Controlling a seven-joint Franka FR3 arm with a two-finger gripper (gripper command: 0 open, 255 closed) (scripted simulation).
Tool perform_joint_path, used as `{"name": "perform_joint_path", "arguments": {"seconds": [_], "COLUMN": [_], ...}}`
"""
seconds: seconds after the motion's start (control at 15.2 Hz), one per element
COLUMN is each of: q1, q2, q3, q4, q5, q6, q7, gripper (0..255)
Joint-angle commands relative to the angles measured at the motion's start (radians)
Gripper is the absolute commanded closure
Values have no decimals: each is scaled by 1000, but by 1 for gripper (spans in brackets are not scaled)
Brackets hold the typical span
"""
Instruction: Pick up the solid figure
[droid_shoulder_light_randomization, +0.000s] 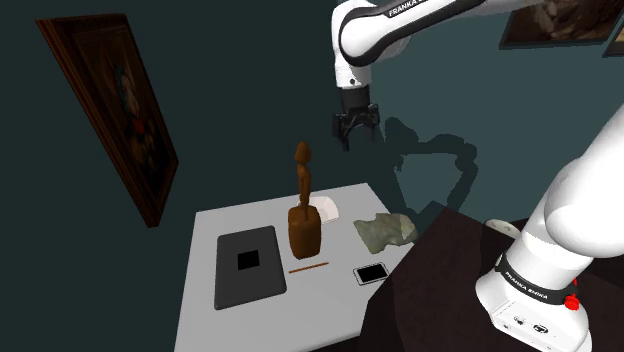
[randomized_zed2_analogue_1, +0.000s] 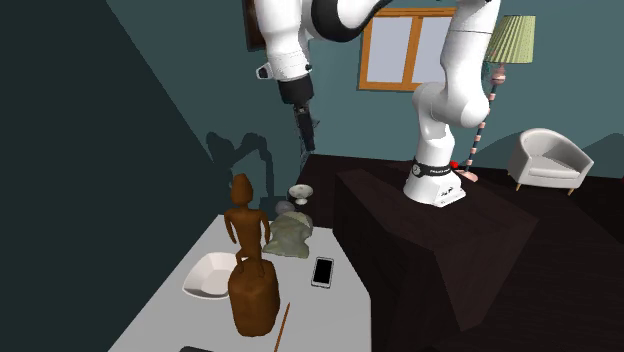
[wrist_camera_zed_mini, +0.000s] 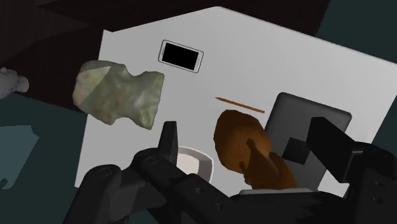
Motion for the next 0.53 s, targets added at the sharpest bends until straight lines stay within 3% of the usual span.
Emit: {"name": "perform_joint_path", "arguments": {"seconds": [0.0, 0.46], "q1": [3, 16], "q2": [90, 375], "q3": [7, 5], "q4": [66, 318], "q5": [3, 8], "q6": [19, 40], "q7": [41, 154], "gripper": [0, 0]}}
